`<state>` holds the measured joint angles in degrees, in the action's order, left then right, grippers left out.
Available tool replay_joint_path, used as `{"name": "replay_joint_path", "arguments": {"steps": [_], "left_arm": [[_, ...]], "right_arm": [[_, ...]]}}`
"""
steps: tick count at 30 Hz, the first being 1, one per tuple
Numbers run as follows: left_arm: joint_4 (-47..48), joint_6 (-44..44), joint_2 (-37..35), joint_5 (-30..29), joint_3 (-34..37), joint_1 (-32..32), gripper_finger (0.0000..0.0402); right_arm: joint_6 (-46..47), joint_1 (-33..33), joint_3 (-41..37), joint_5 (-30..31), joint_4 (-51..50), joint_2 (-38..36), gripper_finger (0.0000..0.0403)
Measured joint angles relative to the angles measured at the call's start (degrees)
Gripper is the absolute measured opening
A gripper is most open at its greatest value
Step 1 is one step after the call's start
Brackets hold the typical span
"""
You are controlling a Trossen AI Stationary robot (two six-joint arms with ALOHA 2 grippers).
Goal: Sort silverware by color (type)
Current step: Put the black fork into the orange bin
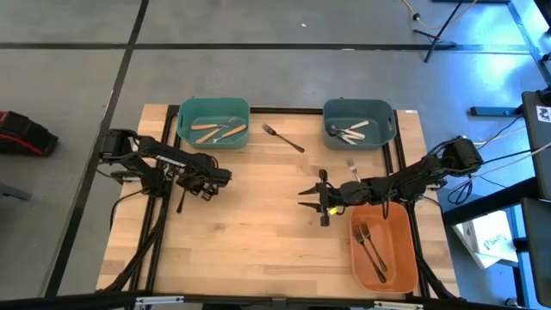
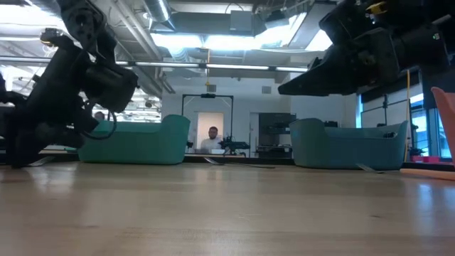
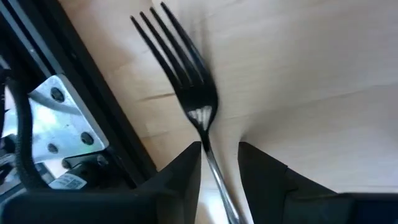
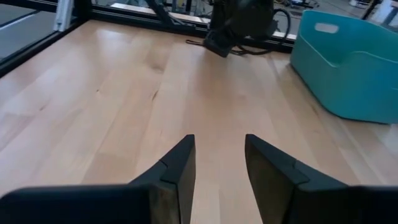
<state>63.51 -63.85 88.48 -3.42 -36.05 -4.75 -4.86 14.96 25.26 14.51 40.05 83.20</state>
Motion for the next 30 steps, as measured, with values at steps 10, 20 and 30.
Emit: {"name": "replay_joint_path", "arguments": {"steps": [10, 20, 30], "left_arm": [[0.3, 4.4, 2.8, -0.2, 0.3, 0.0, 0.0079], [-0.4, 3.7, 2.8, -0.9, 0.4, 3.2, 0.0010], [0.1, 0.9, 2.4, 0.5, -2.0, 9.5, 0.0004]], "right_arm": [[0.0, 0.0, 0.0, -1.1, -1.1, 0.0, 0.0127], [0.0, 0.0, 0.0, -1.1, -1.1, 0.0, 0.0127], [0.3, 0.0, 0.0, -1.1, -1.1, 0.0, 0.0127]]}}
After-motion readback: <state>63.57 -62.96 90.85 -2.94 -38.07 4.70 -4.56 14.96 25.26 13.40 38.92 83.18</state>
